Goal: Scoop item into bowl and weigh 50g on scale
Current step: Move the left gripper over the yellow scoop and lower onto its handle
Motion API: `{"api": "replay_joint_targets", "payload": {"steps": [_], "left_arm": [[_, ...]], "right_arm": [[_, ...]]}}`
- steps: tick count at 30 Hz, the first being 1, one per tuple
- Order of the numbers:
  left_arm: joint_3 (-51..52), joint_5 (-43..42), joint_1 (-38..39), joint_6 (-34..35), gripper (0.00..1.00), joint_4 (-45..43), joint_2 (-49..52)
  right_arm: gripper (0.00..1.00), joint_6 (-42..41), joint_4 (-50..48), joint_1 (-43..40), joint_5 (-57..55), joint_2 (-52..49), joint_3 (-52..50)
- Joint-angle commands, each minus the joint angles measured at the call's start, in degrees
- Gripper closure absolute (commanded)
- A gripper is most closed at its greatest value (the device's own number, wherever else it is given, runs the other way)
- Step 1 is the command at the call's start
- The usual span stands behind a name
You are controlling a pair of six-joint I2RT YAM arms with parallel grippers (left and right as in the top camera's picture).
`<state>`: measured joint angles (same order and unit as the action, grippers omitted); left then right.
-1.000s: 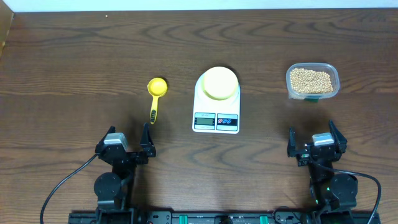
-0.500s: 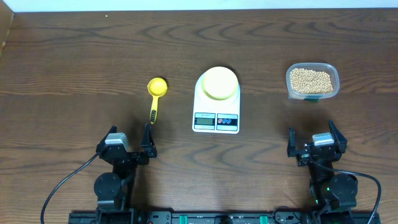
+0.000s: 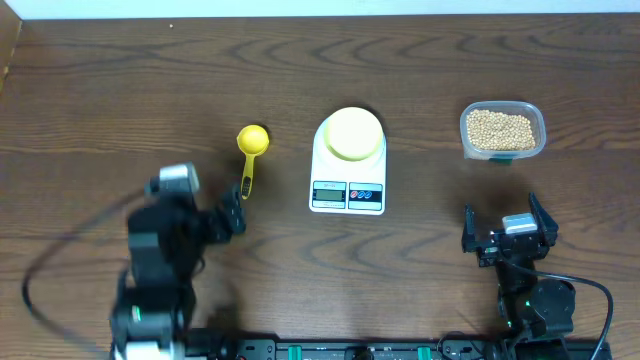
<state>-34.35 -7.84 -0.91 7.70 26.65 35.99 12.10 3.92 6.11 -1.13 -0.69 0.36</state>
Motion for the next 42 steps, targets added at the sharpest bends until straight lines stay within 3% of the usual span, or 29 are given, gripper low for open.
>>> {"api": "replay_joint_targets", "payload": {"steps": [1, 5, 10, 21, 23, 27, 28, 30, 38, 42], "left_arm": [[-15.04, -0.74, 0.24, -1.53, 0.02, 6.32, 20.15], [-25.55, -0.74, 0.24, -1.66, 0.02, 12.28, 35.76], [-28.68, -0.72, 0.24, -1.62, 0.02, 12.96, 47.54], [-28.65, -0.74, 0.44, -1.22, 0.05, 5.29, 55.47], [-28.61, -0.72, 0.76, -1.42, 0.4, 4.11, 56.39], [-28.61, -0.7, 2.1, -1.68, 0.68, 3.13, 59.3], [-28.61, -0.7, 2.51, -1.9, 0.8, 2.97, 60.02], [-28.61, -0.7, 3.63, -1.92, 0.85, 2.6, 61.77], [-28.61, -0.2, 6.45, -5.79, 0.86, 1.79, 65.09], [-28.61, 0.13, 6.45, -7.8, 0.69, -0.13, 65.13]], "right_arm": [[0.01, -0.72, 0.2, -0.22, -0.44, 0.2, -0.07], [0.01, -0.72, 0.2, -0.22, -0.44, 0.2, -0.07], [0.01, -0.72, 0.2, -0.22, -0.44, 0.2, -0.07], [0.01, -0.72, 0.2, -0.22, -0.44, 0.2, -0.07], [0.01, -0.72, 0.2, -0.22, -0.44, 0.2, -0.07], [0.01, -0.72, 0.22, -0.22, -0.44, 0.2, -0.07], [0.01, -0.72, 0.2, -0.22, -0.44, 0.2, -0.07], [0.01, -0.72, 0.2, -0.22, -0.44, 0.2, -0.07], [0.01, -0.72, 0.2, -0.22, -0.44, 0.2, -0.07], [0.01, -0.72, 0.2, -0.22, -0.44, 0.2, -0.07]]}}
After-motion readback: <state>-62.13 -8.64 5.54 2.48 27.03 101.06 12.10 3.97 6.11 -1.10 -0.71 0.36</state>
